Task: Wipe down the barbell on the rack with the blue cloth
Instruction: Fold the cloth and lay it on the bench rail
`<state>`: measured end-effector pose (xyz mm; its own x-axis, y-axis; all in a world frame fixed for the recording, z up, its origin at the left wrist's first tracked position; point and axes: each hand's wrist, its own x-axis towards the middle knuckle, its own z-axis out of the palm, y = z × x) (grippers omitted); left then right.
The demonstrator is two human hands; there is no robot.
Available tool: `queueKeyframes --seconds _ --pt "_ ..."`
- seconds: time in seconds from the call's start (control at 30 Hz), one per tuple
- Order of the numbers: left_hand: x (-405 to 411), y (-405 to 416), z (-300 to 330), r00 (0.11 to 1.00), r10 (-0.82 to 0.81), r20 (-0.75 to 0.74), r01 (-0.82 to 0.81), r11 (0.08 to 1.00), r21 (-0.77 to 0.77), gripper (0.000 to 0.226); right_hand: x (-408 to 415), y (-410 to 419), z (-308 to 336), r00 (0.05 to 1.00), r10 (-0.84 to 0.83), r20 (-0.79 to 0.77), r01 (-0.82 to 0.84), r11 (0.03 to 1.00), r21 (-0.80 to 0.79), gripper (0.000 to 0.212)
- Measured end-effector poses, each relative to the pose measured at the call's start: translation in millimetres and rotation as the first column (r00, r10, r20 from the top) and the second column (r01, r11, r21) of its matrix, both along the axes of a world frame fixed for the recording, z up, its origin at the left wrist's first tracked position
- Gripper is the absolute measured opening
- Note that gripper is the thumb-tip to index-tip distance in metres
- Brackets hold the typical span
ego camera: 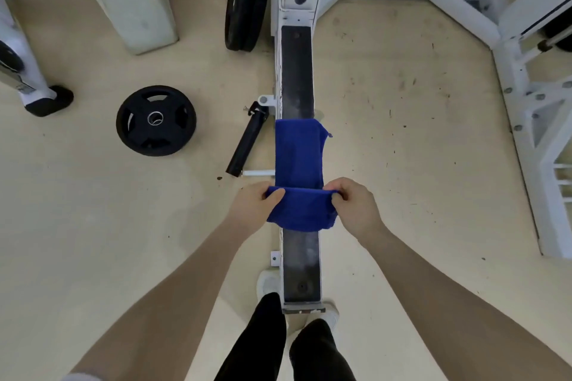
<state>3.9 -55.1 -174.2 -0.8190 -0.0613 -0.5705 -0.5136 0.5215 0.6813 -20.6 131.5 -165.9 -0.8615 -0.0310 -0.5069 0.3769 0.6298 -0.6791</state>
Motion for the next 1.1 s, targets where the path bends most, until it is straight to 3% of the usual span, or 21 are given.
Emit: queueKeyframes --seconds 0.1,0.17,0.23,0.3,0.33,0.43,0.53,0.6,0.67,0.73,0.8,0.87,0.97,1.0,1.03,1.1 --pt "-19.9 3.4 -27.8 0.995 0.093 -0.021 -0.094 0.993 -0.065 0.028 -10.4 -11.6 -34.0 0.991 -0.127 -0.034 0.128 0.992 0.005 0.030" --pt "-27.1 4.2 -46.6 0.970 0.237 0.048 -0.239 0.971 0.031 0.037 -16.4 -15.0 -53.8 0.975 -0.221 -0.024 0.222 0.974 0.046 0.031" --pt "-25.2 4.8 -61.6 0.892 0.358 0.277 -0.417 0.889 0.192 0.042 -18.0 -14.1 -68.4 0.940 -0.298 0.168 0.294 0.955 0.051 0.041" --pt "-17.0 5.0 -65.0 0.829 0.354 0.433 -0.500 0.817 0.288 0.029 -15.0 -10.9 -72.0 0.848 -0.323 0.421 0.375 0.926 -0.044 0.042" --pt "-12.0 4.6 -62.2 0.831 0.342 0.438 -0.495 0.814 0.305 0.021 -11.3 -8.7 -70.4 0.815 -0.308 0.490 0.397 0.914 -0.087 0.038" --pt "4.5 2.3 -56.2 0.868 0.340 0.361 -0.465 0.812 0.352 0.016 0.9 1.7 -63.3 0.819 -0.281 0.501 0.417 0.891 -0.182 0.025" --pt "20.8 0.5 -45.2 0.864 0.329 0.380 -0.470 0.798 0.377 0.012 8.9 15.7 -50.4 0.808 -0.218 0.547 0.432 0.851 -0.299 0.033" --pt "31.9 -0.2 -33.2 0.844 0.347 0.409 -0.492 0.804 0.333 0.008 14.0 21.0 -37.9 0.787 -0.167 0.594 0.403 0.868 -0.290 0.037" --pt "40.8 -2.4 -20.0 0.821 0.379 0.427 -0.525 0.794 0.306 0.020 18.1 23.9 -23.0 0.751 -0.159 0.641 0.405 0.878 -0.256 0.031" --pt "43.1 -6.6 -8.5 0.803 0.392 0.449 -0.560 0.754 0.343 0.030 18.0 22.6 -7.4 0.725 -0.176 0.666 0.424 0.876 -0.229 0.015" --pt "34.2 -10.3 2.1 0.787 0.411 0.460 -0.603 0.670 0.432 0.028 9.1 18.7 3.1 0.720 -0.197 0.665 0.461 0.853 -0.246 0.016" --pt "16.4 -9.6 10.4 0.750 0.454 0.481 -0.660 0.556 0.505 0.019 -5.3 14.1 5.0 0.675 -0.295 0.677 0.598 0.756 -0.267 0.020" --pt "-13.3 -6.7 10.2 0.644 0.540 0.542 -0.762 0.397 0.511 0.016 -26.6 4.3 4.0 0.514 -0.468 0.719 0.830 0.483 -0.279 0.018" --pt "-21.1 -5.8 5.9 0.627 0.572 0.530 -0.776 0.400 0.487 0.019 -31.6 1.9 1.7 0.489 -0.498 0.716 0.853 0.445 -0.273 0.017" --pt "-27.2 -5.2 -1.1 0.645 0.596 0.479 -0.763 0.469 0.444 0.022 -34.7 0.3 -1.8 0.489 -0.519 0.701 0.854 0.449 -0.263 0.016" --pt "-33.9 -3.4 -16.0 0.746 0.573 0.338 -0.660 0.702 0.267 0.033 -37.3 -2.7 -10.2 0.536 -0.547 0.643 0.820 0.518 -0.242 0.020"
